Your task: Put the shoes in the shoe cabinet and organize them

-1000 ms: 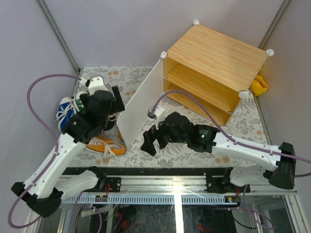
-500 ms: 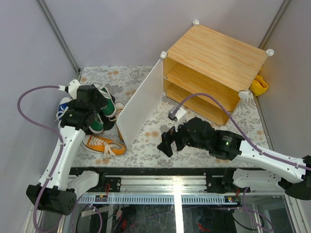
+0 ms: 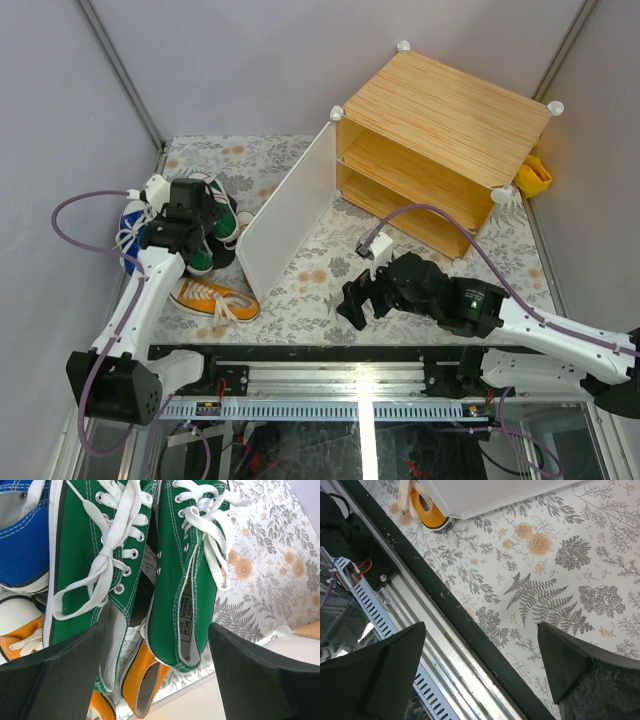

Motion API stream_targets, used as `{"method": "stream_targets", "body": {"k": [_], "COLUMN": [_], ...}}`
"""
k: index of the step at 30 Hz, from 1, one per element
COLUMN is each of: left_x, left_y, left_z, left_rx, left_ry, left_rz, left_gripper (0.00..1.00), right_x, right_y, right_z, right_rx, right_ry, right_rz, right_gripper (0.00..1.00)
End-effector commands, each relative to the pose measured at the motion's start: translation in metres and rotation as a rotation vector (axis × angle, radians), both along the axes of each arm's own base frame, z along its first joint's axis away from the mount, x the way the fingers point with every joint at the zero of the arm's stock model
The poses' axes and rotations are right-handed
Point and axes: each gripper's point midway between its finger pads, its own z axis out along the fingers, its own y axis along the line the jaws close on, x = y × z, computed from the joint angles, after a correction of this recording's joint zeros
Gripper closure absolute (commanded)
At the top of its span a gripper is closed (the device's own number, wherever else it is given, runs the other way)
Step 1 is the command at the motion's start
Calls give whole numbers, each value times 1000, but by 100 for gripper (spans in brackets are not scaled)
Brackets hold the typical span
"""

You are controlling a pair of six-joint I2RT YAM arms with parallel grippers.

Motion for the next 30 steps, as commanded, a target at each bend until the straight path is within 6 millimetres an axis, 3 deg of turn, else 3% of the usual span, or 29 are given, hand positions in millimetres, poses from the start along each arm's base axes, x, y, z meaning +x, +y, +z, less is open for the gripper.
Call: {"method": "stream_targets", "body": {"k": [1, 9, 18, 30], "left_x": [14, 17, 32, 50], "left_y": [4, 16, 15, 14], "left_z": [-6, -19, -42, -52], "left_rx": [-47, -64, -108, -157], "left_ry": [-51, -55, -40, -60], "left_rz": [67, 121, 121, 132], "left_gripper": [19, 21, 23, 31], "right_x": [5, 5, 4, 4], "right_y": [-7, -16, -14, -9], "right_z": [10, 5, -2, -6], "right_rx": [29, 14, 3, -9], "right_ry": [-43, -41, -19, -7], "right_rz": [-31, -53, -55, -51], "right_gripper": [0, 1, 1, 0]}}
